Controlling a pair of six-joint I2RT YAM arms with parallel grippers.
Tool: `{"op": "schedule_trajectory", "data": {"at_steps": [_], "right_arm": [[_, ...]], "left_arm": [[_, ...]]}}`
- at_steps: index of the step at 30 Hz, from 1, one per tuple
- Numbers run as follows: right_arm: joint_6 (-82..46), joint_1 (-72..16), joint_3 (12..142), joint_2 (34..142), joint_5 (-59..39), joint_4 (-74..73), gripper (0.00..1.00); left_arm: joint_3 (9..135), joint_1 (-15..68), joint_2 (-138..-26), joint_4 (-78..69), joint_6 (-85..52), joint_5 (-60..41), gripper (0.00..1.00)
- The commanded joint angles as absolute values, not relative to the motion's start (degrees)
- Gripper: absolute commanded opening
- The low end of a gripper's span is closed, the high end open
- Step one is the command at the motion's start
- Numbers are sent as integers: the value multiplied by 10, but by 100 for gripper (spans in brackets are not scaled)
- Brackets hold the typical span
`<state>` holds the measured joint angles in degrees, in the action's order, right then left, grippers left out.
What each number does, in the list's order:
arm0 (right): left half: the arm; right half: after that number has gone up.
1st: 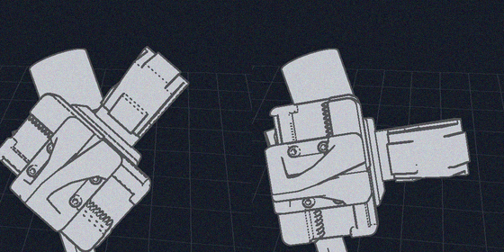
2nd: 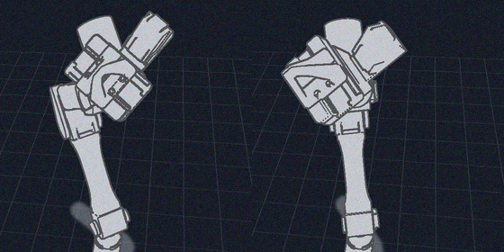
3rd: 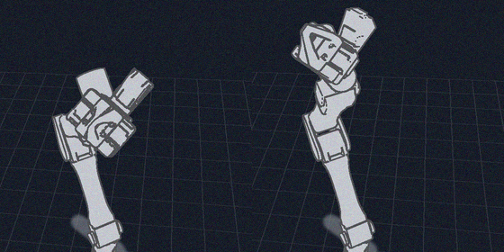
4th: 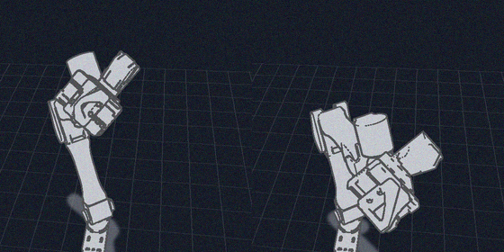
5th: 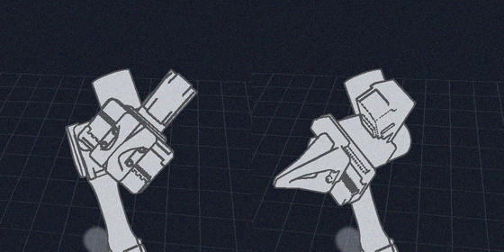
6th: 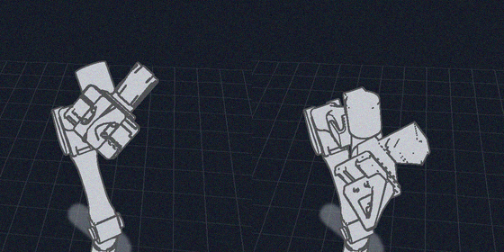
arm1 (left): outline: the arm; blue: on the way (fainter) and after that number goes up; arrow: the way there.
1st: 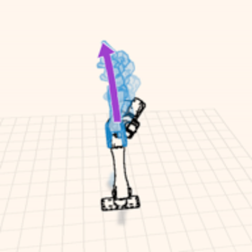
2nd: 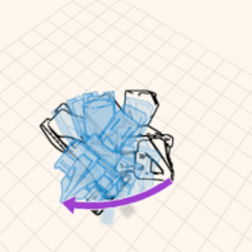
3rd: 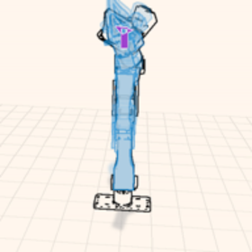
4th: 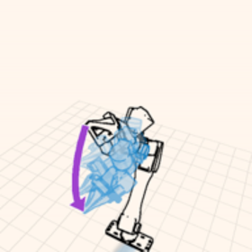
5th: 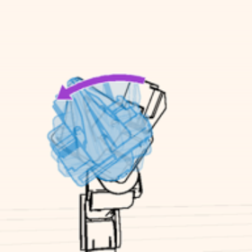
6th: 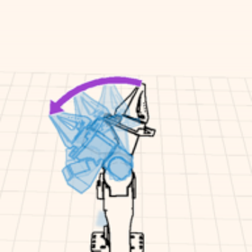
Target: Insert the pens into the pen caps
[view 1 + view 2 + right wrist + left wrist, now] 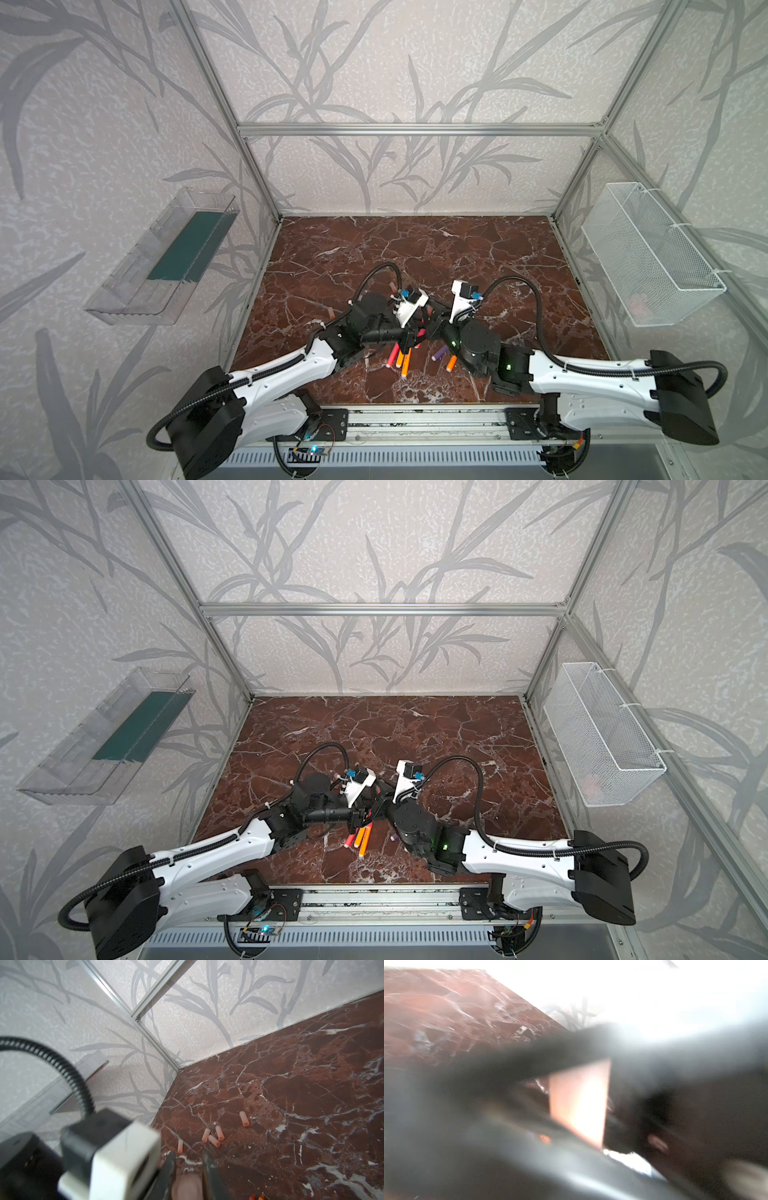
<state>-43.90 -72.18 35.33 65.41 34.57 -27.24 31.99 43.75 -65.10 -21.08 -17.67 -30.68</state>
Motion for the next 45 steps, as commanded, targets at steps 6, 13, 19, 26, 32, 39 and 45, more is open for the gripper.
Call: {"op": "schedule_trajectory", "data": {"at_steps": [6, 13, 19, 26, 32, 39, 45], "right_arm": [[-406, -747, 330, 584, 309, -218, 54], [-372, -714, 317, 518, 318, -201, 62], [-367, -666, 319, 514, 240, -229, 64], [-339, -665, 370, 592, 195, -231, 64], [-349, -659, 391, 647, 199, -232, 59], [-380, -651, 398, 675, 194, -224, 40], [-399, -641, 408, 704, 189, -204, 39]], "left_arm": [[311, 426, -626, -263, -201, -193, 0], [296, 441, -608, -259, -201, -190, 0], [294, 466, -605, -250, -192, -180, 0], [300, 487, -613, -251, -184, -175, 0], [302, 491, -614, -250, -183, -174, 0], [299, 492, -613, -259, -187, -175, 0], [301, 491, -613, -264, -187, -192, 0]]}}
